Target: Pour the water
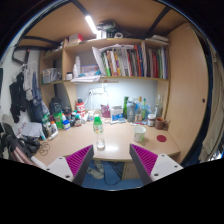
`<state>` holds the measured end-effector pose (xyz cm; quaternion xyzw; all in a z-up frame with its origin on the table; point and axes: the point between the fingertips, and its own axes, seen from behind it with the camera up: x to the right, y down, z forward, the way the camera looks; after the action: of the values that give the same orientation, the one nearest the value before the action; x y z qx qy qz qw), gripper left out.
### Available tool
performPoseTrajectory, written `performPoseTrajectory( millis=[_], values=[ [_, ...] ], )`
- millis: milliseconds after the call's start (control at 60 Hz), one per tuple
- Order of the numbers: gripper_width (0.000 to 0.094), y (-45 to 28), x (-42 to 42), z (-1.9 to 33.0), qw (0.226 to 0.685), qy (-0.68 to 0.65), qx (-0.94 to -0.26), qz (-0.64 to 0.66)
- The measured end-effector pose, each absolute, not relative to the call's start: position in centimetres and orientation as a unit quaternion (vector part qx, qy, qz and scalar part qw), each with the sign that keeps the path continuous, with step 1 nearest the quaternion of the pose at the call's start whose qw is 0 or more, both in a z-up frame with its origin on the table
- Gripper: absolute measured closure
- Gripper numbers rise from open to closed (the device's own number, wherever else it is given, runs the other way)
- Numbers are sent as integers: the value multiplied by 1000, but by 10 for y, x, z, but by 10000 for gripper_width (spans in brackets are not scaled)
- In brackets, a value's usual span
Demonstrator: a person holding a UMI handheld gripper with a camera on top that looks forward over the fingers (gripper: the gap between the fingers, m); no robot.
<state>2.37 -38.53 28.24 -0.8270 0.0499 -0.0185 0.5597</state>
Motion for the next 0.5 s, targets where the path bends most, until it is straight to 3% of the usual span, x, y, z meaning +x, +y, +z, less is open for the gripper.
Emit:
performPoseTrajectory(
  millis=[300,500],
  values=[
    [104,-381,8,278,555,87,-825,-59],
    [105,-341,-7,258,565,78,-821,-36]
  ],
)
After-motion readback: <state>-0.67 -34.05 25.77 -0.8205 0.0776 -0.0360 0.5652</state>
